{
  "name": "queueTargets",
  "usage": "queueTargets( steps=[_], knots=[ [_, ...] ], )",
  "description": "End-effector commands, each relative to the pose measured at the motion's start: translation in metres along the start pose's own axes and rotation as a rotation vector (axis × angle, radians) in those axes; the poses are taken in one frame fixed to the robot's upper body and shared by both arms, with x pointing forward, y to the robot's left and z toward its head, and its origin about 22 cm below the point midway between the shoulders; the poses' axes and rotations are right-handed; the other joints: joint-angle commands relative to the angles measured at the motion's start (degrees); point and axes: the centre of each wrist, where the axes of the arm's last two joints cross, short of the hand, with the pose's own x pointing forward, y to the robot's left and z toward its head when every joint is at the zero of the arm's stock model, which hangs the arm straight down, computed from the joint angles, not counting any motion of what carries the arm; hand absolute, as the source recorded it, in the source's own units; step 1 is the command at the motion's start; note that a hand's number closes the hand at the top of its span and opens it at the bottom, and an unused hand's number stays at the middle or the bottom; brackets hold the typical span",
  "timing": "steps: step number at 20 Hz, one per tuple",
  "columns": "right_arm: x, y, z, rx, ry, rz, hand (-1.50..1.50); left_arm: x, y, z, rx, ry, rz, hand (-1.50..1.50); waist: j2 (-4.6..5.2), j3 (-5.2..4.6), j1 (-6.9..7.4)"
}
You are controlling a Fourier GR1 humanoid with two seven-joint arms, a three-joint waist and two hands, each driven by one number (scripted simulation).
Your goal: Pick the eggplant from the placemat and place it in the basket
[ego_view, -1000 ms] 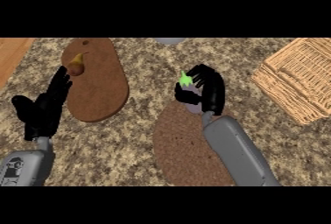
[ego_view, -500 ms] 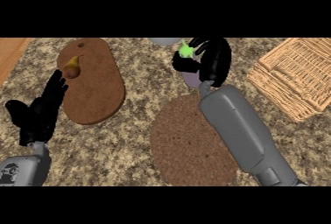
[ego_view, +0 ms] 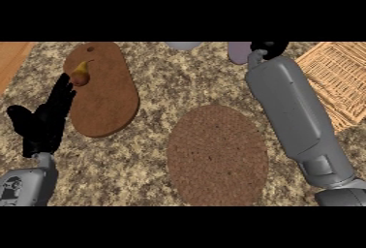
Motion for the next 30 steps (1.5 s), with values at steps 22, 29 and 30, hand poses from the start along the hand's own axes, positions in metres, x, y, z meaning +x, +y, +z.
queueTargets(
  steps=[22,29,30],
  knots=[
    [-0.093,-0.080,-0.121,-0.132,0.219,0.299,1.50,-0.004,-0.017,0.001,-0.037,-0.023,-0.009,0.00,1.07,0.09,1.97],
    [-0.097,-0.097,-0.132,-0.110,0.236,0.264,1.50,0.003,-0.004,0.000,-0.021,-0.018,0.005,0.00,0.75,0.09,1.97],
    [-0.091,-0.103,-0.137,-0.105,0.223,0.260,1.50,-0.007,-0.019,-0.011,-0.027,-0.018,0.016,0.00,0.79,0.06,1.25]
  ],
)
